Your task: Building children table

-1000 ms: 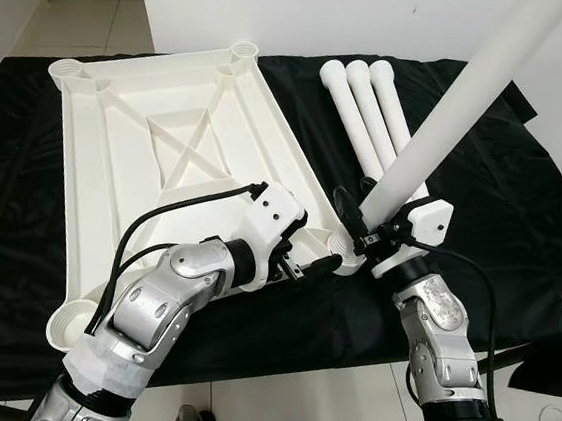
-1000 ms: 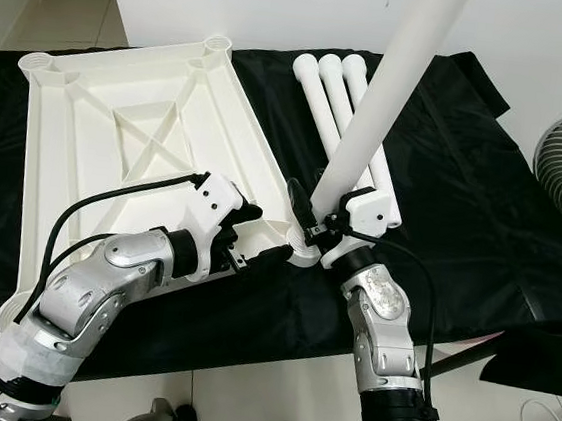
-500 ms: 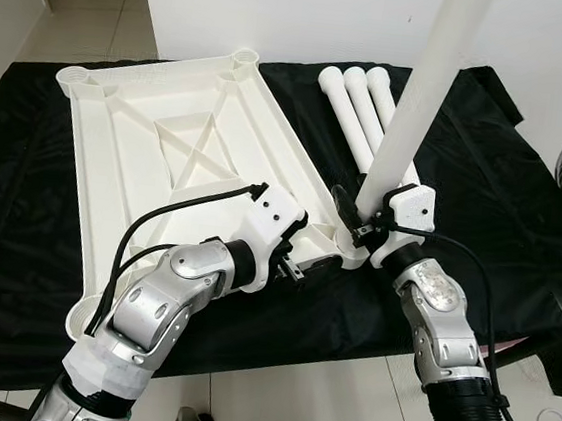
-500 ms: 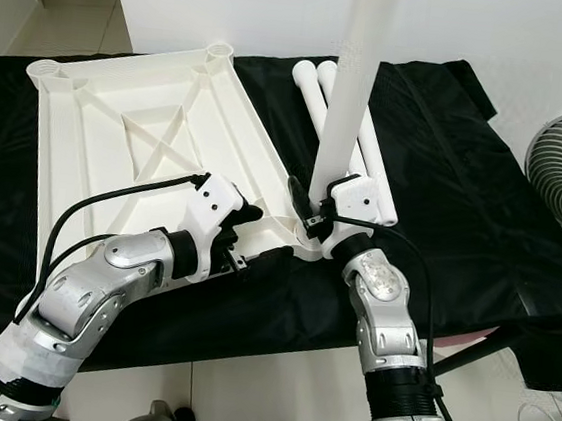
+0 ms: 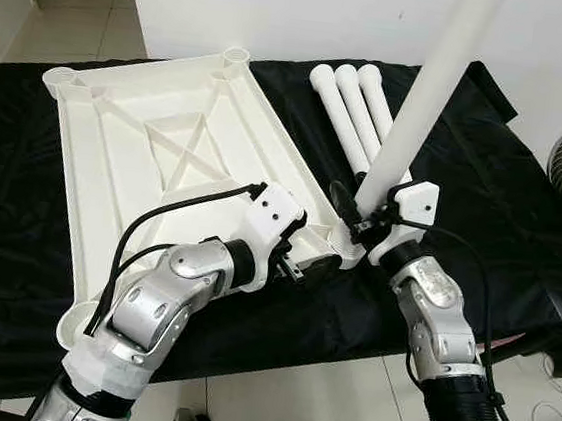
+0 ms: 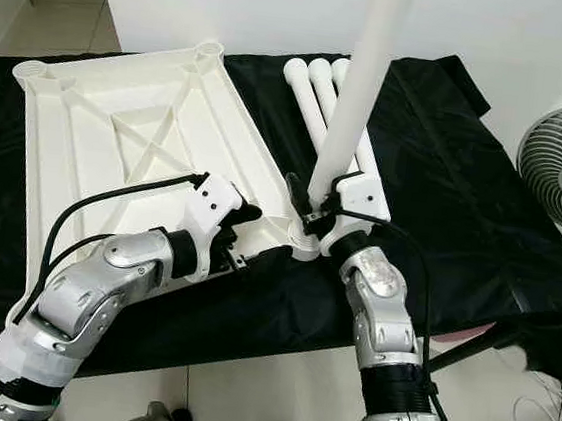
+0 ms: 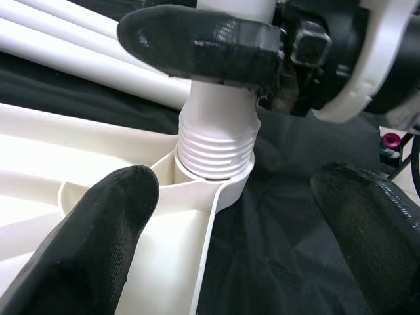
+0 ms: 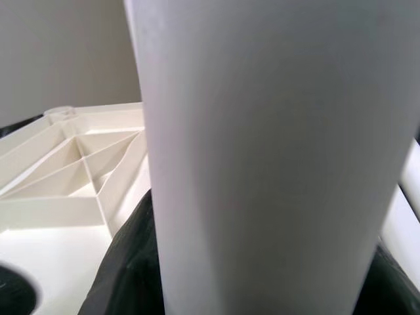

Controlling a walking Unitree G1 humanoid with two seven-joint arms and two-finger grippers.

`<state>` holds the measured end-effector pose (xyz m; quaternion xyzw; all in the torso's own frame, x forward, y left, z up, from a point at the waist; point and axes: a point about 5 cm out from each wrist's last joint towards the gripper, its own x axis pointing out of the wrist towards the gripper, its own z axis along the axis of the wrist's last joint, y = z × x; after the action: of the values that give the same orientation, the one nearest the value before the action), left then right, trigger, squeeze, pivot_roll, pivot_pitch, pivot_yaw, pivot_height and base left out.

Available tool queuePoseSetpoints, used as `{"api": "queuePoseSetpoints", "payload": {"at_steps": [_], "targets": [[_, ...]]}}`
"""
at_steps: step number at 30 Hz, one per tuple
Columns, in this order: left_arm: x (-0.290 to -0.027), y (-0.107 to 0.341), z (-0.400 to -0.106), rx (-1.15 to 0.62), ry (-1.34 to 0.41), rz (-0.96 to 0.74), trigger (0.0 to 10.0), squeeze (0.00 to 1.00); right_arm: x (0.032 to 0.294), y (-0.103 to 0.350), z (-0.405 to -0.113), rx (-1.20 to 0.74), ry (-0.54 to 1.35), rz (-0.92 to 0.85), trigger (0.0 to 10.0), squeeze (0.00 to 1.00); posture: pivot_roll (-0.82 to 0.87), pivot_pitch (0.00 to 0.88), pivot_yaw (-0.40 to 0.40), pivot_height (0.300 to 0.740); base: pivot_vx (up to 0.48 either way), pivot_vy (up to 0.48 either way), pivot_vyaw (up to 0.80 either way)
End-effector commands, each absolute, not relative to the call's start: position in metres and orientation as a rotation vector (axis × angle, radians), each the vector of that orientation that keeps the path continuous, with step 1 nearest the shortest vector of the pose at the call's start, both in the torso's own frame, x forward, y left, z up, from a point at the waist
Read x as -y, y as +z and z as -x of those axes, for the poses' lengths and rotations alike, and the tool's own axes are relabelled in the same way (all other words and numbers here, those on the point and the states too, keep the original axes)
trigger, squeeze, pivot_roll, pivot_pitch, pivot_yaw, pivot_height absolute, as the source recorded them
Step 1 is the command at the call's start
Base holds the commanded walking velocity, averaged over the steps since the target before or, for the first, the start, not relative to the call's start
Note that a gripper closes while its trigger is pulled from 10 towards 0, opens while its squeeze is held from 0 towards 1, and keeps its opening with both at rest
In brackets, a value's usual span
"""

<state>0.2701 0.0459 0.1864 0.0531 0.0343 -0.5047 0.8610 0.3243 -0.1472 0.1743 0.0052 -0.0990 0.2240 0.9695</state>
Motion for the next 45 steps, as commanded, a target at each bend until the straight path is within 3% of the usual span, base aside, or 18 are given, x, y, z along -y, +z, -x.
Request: {"api": "queuePoseSetpoints", "payload": {"at_steps": [1,10,21,22,31,32,36,40,44,45], "targets": [[-0.047,0.186,-0.27,-0.074,-1.04,-0.115,10.0,0.0,0.164,0.126,-0.321,-0.038,0.353,-0.053,10.0,0.0,-0.08,0.146,0.062,0.74,0.0,0.0,0.0],[-0.048,0.187,-0.271,-0.07,-1.035,-0.114,10.0,0.0,0.158,0.132,-0.321,-0.004,0.384,-0.011,10.0,0.0,-0.08,0.146,0.061,0.74,0.0,0.0,0.0],[-0.065,0.203,-0.29,-0.032,-0.942,-0.088,10.0,0.0,0.156,0.188,-0.329,0.134,0.457,-0.036,10.0,0.0,-0.08,0.13,0.05,0.74,0.0,0.0,0.0],[-0.067,0.208,-0.294,-0.017,-0.927,-0.063,10.0,1.0,0.156,0.198,-0.33,0.159,0.472,-0.066,10.0,0.0,-0.08,0.13,0.05,0.74,0.0,0.0,0.0],[-0.07,0.245,-0.31,0.081,-0.889,0.059,10.0,1.0,0.152,0.235,-0.332,0.245,0.547,-0.176,10.0,0.0,-0.08,0.103,0.036,0.74,0.0,0.0,0.0],[-0.07,0.251,-0.312,0.08,-0.888,0.076,10.0,0.0,0.151,0.241,-0.333,0.262,0.553,-0.19,10.0,0.0,-0.09,0.099,0.037,0.74,0.0,0.0,0.0],[-0.069,0.257,-0.313,0.079,-0.888,0.096,10.0,0.0,0.15,0.247,-0.334,0.28,0.561,-0.206,10.0,0.0,-0.09,0.099,0.037,0.74,0.0,0.0,0.0],[-0.072,0.261,-0.327,0.031,-0.769,0.123,10.0,0.0,0.148,0.257,-0.335,0.304,0.581,-0.189,10.0,0.0,-0.09,0.089,0.036,0.74,0.0,0.0,0.0],[-0.07,0.279,-0.326,0.111,-0.82,0.188,10.0,0.0,0.15,0.258,-0.337,0.283,0.609,-0.041,10.0,0.0,-0.09,0.083,0.031,0.74,0.0,0.0,0.0],[-0.069,0.286,-0.324,0.173,-0.833,0.106,10.0,0.0,0.148,0.256,-0.338,0.266,0.642,0.032,10.0,0.0,-0.08,0.086,0.028,0.74,0.0,0.0,0.0]]}}
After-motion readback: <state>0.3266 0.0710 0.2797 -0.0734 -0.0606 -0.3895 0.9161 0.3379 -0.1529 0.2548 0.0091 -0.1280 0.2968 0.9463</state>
